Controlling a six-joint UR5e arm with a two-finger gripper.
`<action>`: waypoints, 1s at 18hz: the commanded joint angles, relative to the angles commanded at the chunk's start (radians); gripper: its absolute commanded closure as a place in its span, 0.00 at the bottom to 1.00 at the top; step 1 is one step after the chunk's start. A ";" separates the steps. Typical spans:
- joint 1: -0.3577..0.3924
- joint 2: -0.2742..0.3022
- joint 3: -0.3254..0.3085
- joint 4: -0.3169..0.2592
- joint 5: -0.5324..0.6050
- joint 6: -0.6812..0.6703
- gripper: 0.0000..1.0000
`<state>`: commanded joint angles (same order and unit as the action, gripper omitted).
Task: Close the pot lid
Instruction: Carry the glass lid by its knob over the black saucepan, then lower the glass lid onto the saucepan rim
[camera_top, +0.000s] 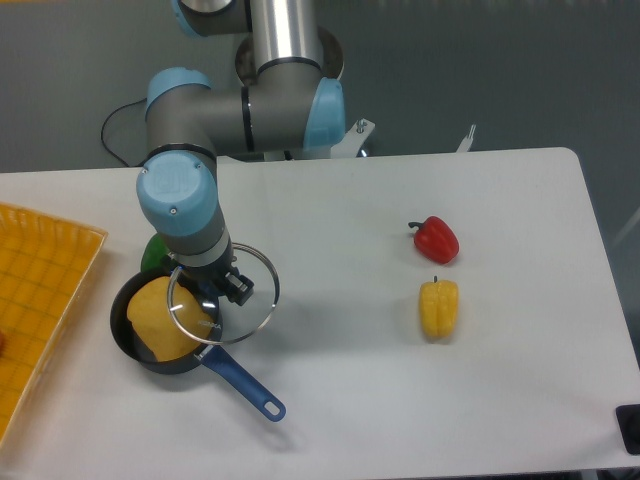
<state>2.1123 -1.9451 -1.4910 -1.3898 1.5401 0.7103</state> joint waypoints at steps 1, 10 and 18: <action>-0.006 -0.003 0.000 0.000 0.000 -0.011 0.79; -0.066 -0.025 0.009 0.008 0.000 -0.103 0.78; -0.089 -0.046 0.009 0.052 0.000 -0.216 0.78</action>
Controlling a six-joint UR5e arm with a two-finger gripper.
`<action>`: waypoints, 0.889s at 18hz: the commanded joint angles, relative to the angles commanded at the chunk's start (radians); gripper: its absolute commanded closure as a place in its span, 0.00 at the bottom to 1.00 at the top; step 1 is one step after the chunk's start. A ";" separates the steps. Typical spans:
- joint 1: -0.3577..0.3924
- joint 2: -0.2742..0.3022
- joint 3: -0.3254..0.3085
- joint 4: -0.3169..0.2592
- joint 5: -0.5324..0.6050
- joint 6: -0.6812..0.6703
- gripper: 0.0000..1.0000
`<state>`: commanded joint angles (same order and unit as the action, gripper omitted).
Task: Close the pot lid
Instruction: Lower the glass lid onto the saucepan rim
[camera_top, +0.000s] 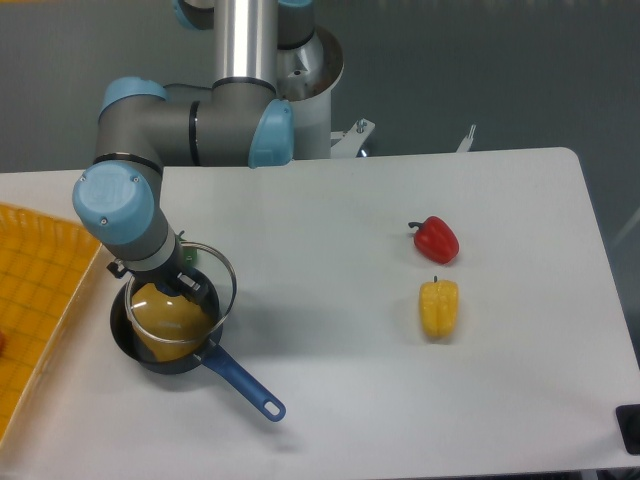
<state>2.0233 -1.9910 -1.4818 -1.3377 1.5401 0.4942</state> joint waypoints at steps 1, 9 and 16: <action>-0.003 -0.002 0.000 0.008 0.000 -0.011 0.78; -0.020 -0.012 0.000 0.012 0.000 -0.026 0.78; -0.031 -0.017 0.003 0.049 -0.011 -0.062 0.78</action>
